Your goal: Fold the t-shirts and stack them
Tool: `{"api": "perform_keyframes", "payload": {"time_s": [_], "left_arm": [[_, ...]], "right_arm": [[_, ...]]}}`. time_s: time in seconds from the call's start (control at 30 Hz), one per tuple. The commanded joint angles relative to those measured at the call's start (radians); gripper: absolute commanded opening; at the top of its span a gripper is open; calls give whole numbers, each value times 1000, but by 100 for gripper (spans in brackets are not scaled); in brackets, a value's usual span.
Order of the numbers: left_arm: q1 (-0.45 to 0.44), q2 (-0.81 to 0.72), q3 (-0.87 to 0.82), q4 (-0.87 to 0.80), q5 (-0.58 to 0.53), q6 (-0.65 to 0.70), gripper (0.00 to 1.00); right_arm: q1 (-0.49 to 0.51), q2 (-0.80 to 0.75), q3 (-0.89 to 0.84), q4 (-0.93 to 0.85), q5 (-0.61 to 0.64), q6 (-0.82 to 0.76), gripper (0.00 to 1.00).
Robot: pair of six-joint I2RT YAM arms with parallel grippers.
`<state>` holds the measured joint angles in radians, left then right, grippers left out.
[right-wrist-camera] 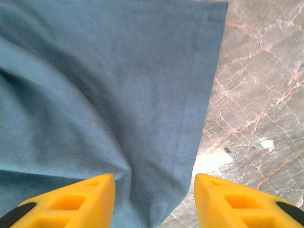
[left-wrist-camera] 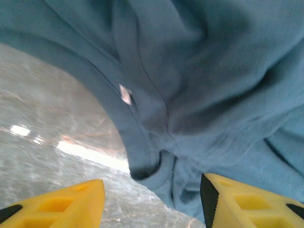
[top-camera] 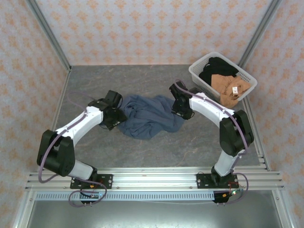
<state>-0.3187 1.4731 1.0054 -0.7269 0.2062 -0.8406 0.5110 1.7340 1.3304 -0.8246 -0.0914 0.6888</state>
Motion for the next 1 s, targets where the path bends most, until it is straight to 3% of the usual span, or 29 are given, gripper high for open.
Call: {"api": "perform_keyframes", "payload": {"time_s": [0.0,0.17,0.33,0.4,0.53,0.67,0.73,0.97], "left_arm": [[-39,95,41,62,9,11,56],[-99,197,129,43,-13,113,58],[-126,283,186,-41,-142,160,56],[-126,296,197,-52,-209,175,51],[-125,312,223,-73,-271,200,23],[-111,292,220,-96,-315,209,6],[-100,252,210,-108,-333,209,0],[-39,67,201,-193,-422,194,0]], "right_arm": [[-12,-17,23,-26,22,-61,50],[-40,-2,39,-1,-22,-80,54],[-65,40,81,10,-57,-90,54],[-66,58,103,14,-69,-93,54],[-65,87,124,20,-84,-90,54],[-66,104,140,23,-88,-90,53],[-66,111,149,26,-93,-92,53],[-66,174,204,34,-107,-85,52]]}}
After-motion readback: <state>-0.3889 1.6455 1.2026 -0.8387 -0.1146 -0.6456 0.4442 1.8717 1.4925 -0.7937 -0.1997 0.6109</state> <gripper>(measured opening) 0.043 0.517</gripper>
